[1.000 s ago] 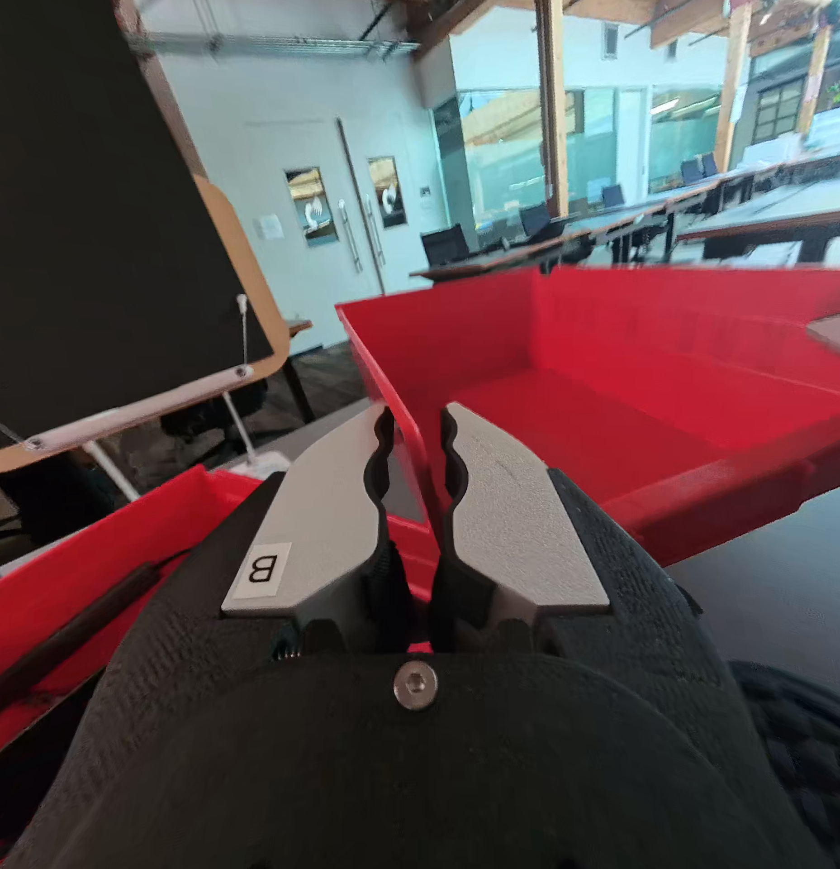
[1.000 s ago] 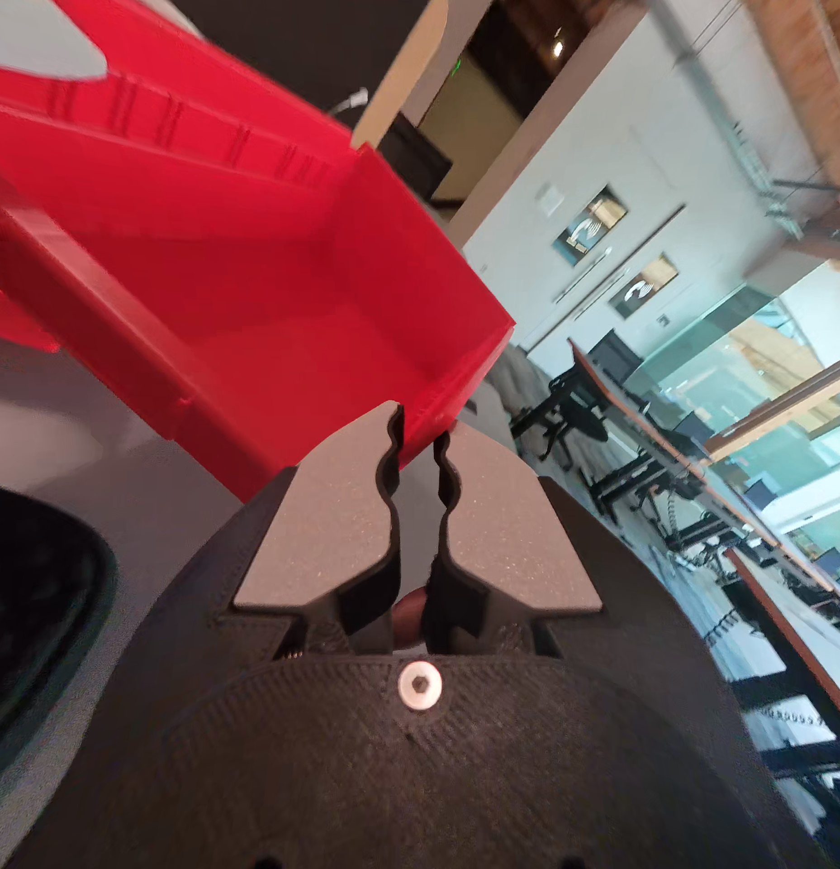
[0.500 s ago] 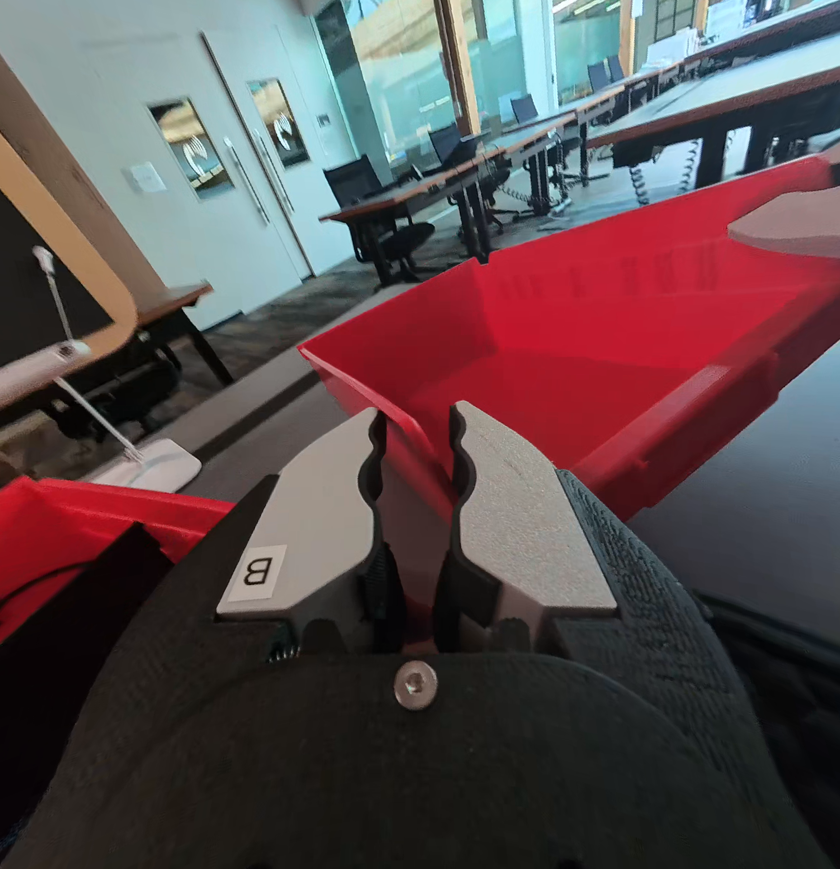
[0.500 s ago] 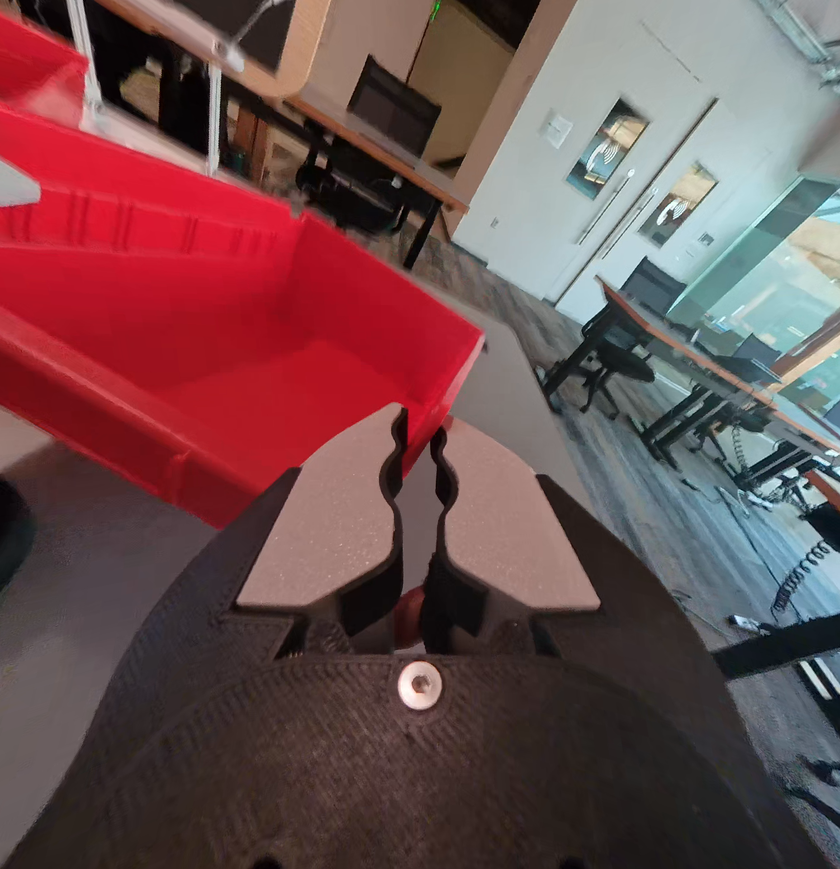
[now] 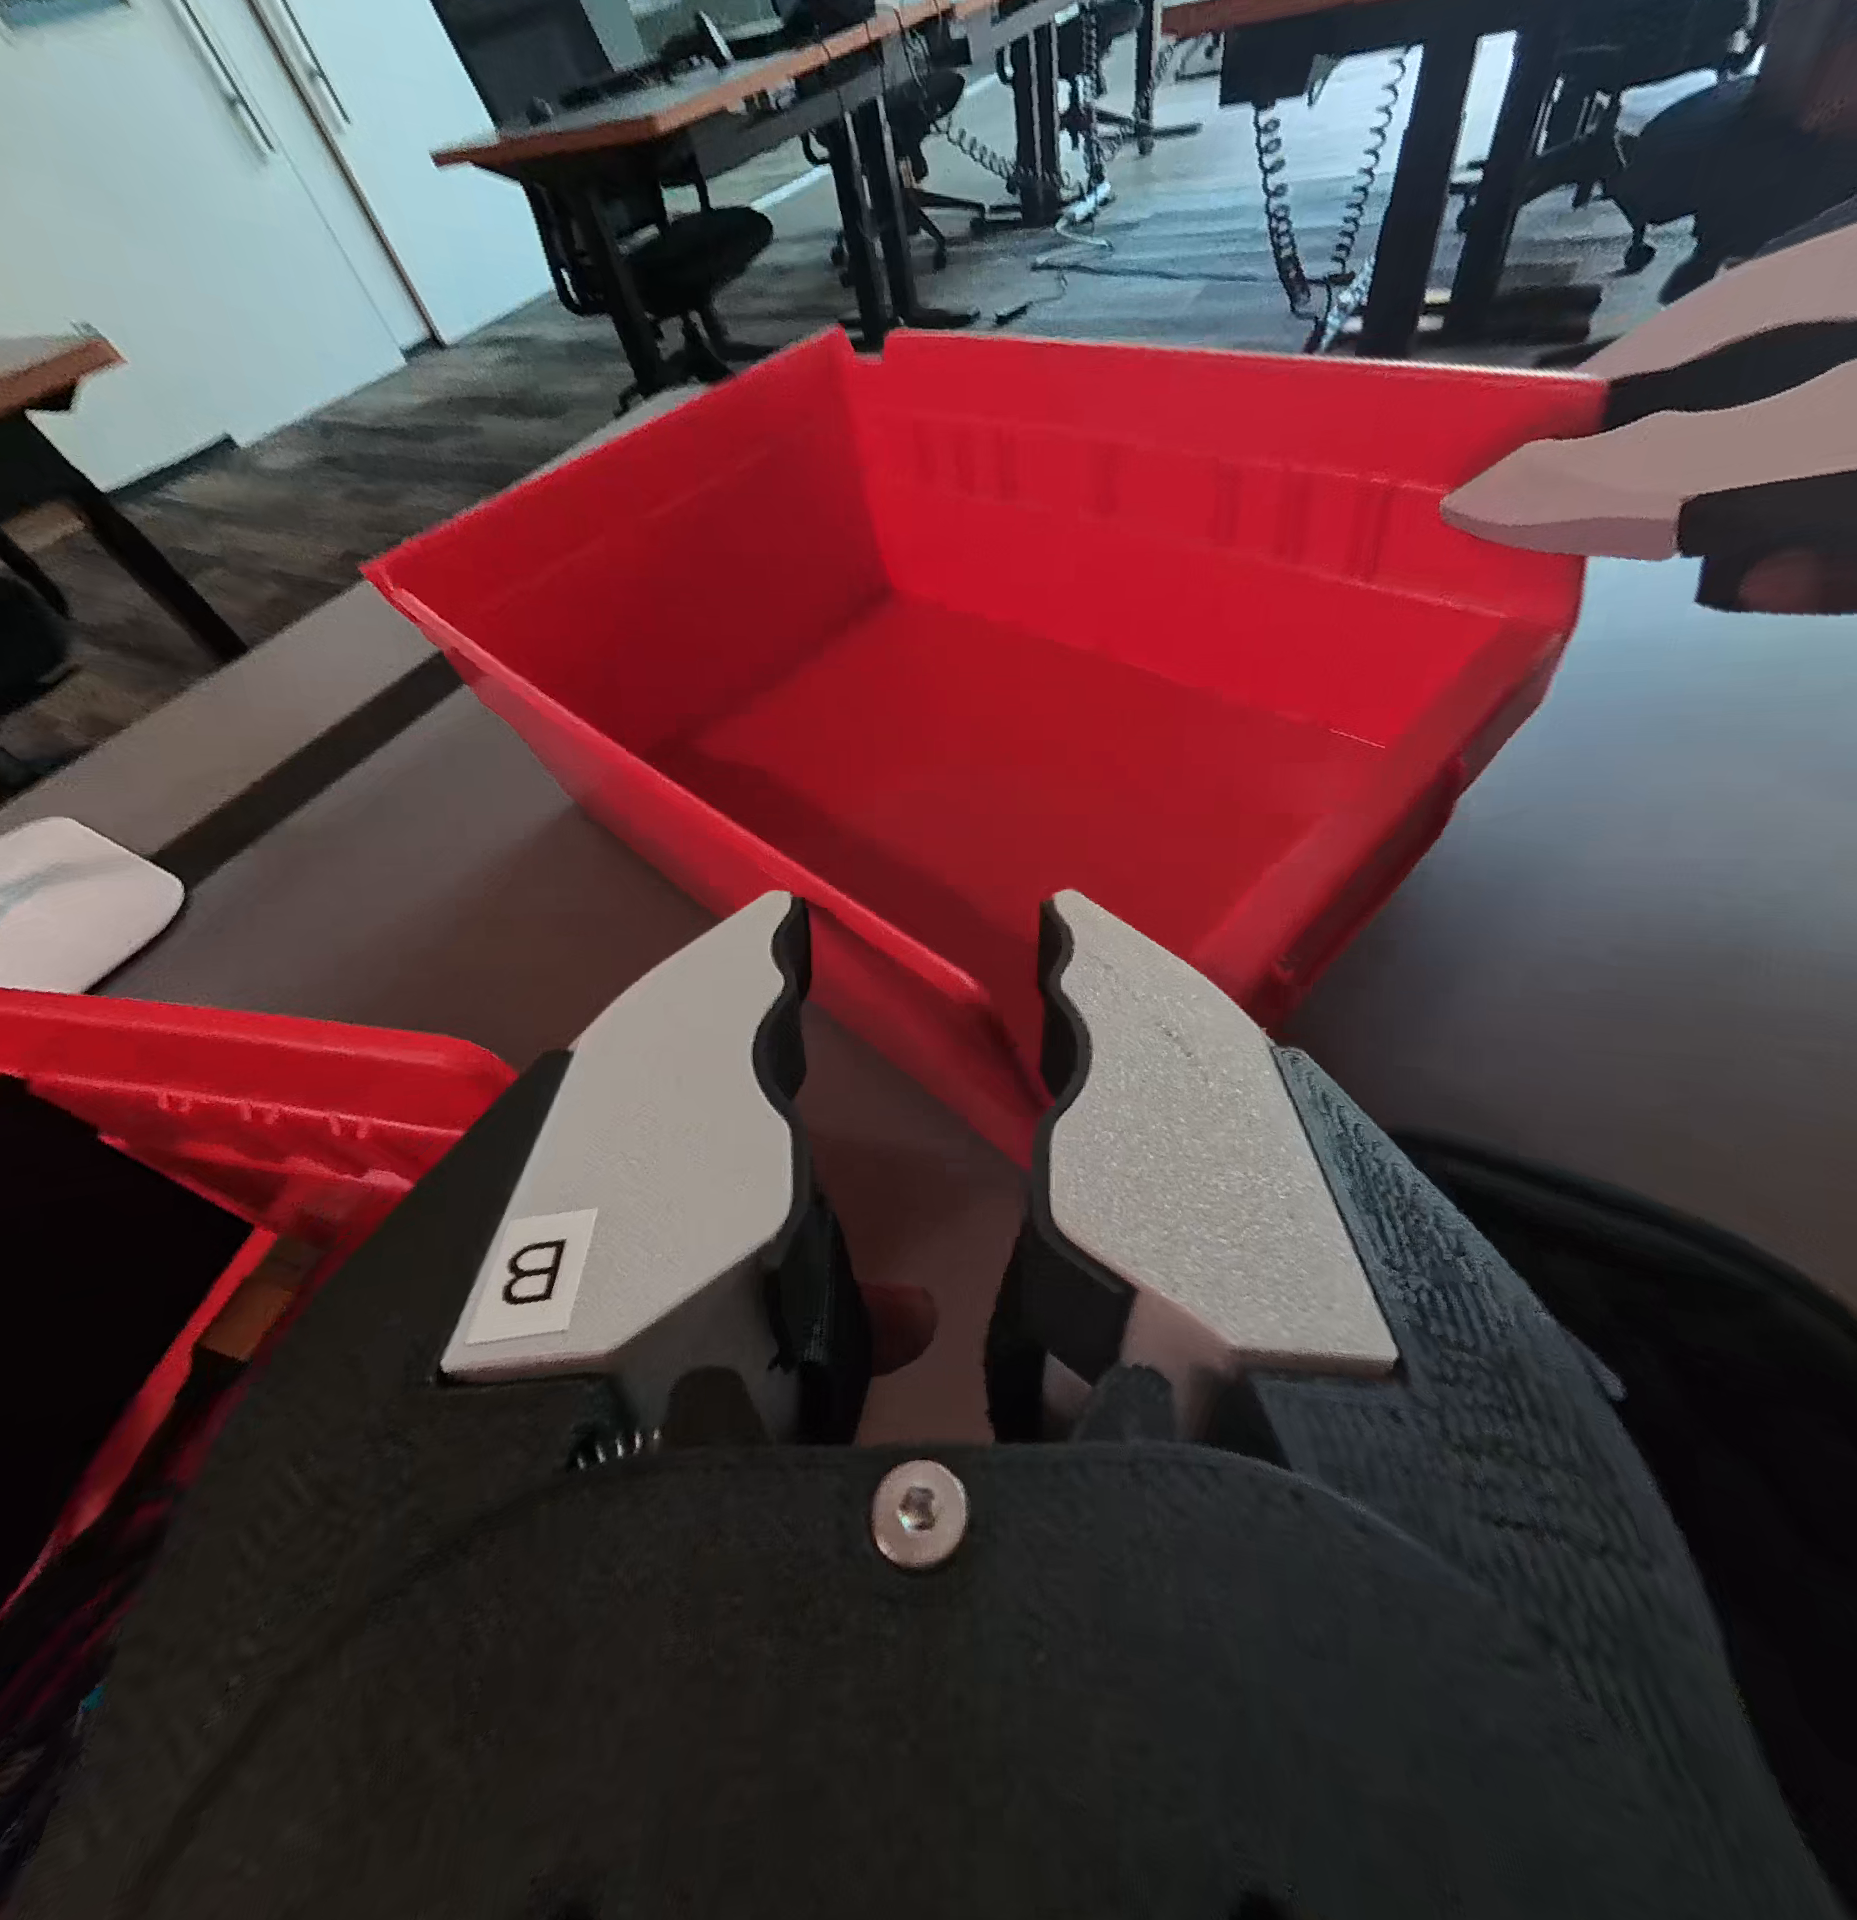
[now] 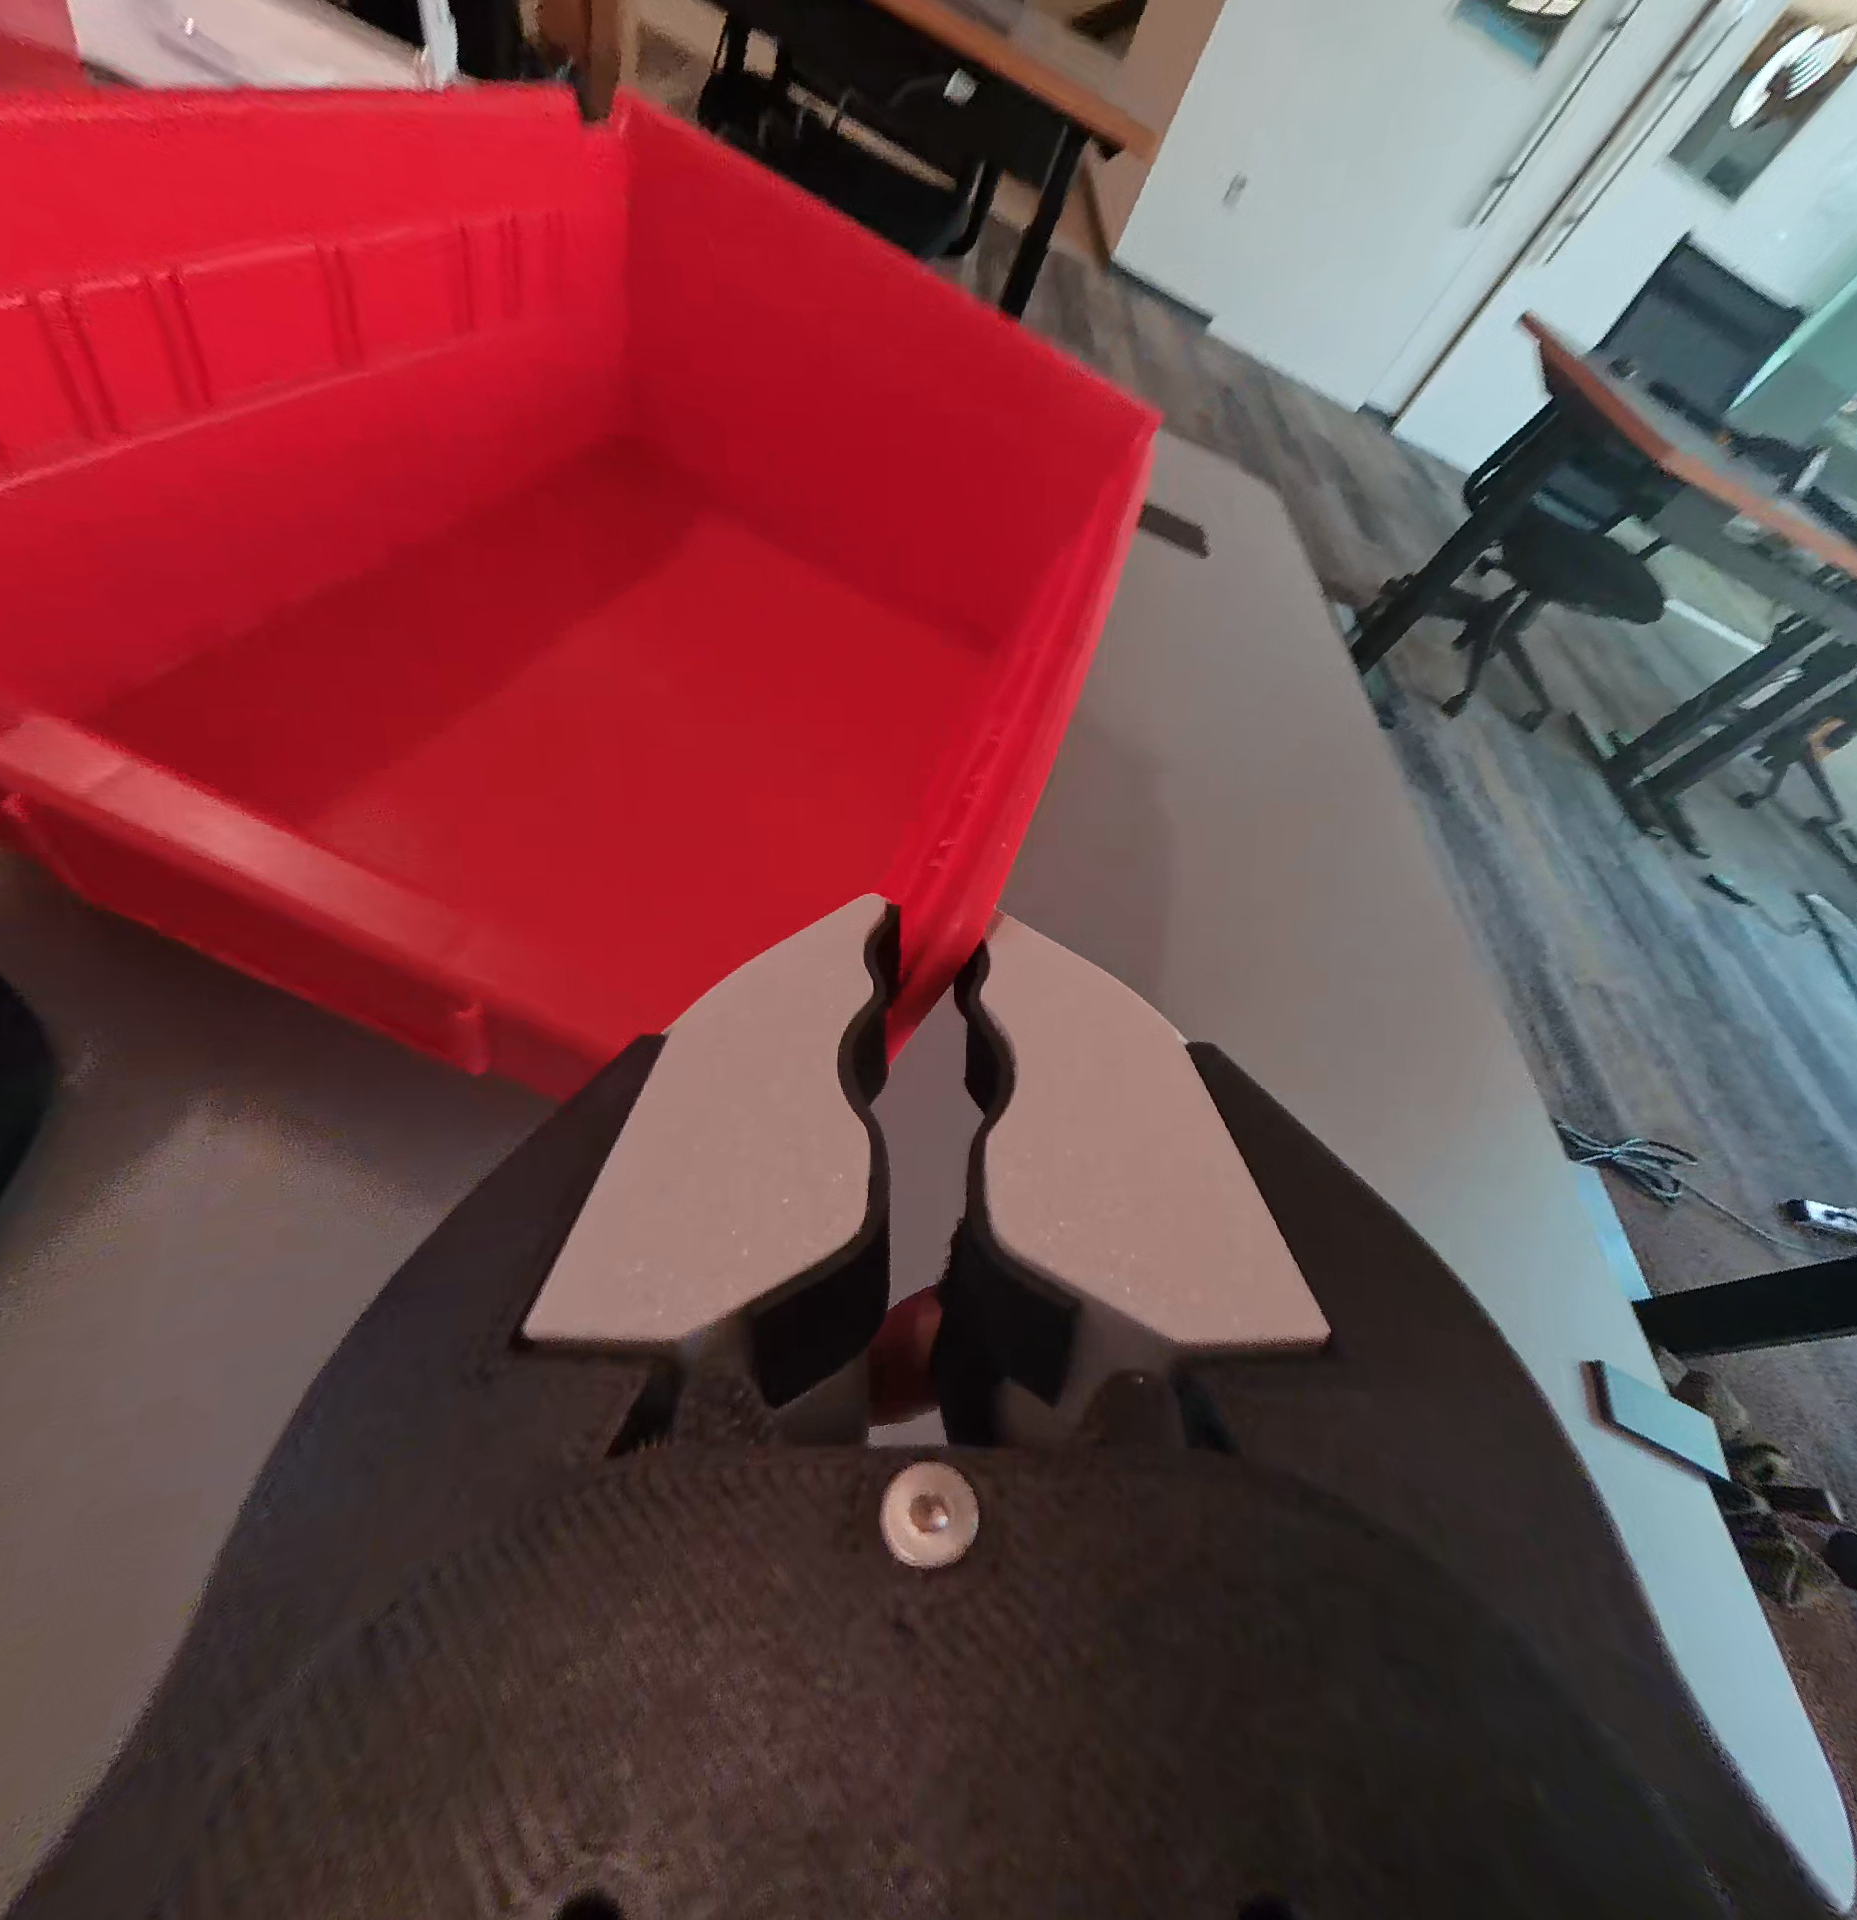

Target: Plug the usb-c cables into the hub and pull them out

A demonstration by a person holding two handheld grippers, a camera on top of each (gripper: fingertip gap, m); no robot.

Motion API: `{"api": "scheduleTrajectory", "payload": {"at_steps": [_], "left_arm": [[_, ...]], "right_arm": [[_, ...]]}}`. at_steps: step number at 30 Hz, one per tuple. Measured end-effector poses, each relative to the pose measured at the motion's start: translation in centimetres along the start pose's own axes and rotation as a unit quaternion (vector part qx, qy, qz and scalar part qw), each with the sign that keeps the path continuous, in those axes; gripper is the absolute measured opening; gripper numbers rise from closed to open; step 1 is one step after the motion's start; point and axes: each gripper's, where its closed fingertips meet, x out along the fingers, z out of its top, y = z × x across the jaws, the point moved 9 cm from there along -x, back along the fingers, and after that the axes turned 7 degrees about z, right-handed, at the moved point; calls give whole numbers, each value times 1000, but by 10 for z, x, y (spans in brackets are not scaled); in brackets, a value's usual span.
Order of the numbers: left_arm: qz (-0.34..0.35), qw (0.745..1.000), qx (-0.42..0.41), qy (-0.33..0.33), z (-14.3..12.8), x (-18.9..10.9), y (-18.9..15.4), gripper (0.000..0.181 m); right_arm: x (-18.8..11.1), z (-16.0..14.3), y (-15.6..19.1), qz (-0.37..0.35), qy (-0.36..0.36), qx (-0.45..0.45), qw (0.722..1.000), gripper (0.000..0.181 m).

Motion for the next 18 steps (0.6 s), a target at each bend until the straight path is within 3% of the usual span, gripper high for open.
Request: {"api": "scheduleTrajectory", "payload": {"at_steps": [4, 6, 9, 11, 13, 15, 18], "left_arm": [[-17, 1000, 1, -1, 1, -7, 3, 49], [5, 999, 23, -41, 8, -26, 9, 51], [46, 995, 50, -66, 11, -56, 29, 51], [49, 996, 72, -30, 3, -68, 43, 51], [13, 994, 94, 60, -15, -71, 51, 51], [5, 983, 107, 152, -35, -68, 58, 52], [31, 967, 141, 210, -56, -66, 64, 47]], "right_arm": [[2, -1, 0, 18, -4, 16, 1000, 8], [0, -1, -2, 24, -11, 28, 999, 10], [-6, 1, -7, 12, -66, 31, 997, 27], [-13, 7, -8, 8, -139, 12, 990, 44], [-21, 15, -2, 23, -187, -10, 982, 48], [-26, 24, 12, 111, -167, -21, 980, 52], [-28, 36, 40, 233, -121, -53, 964, 58]]}}
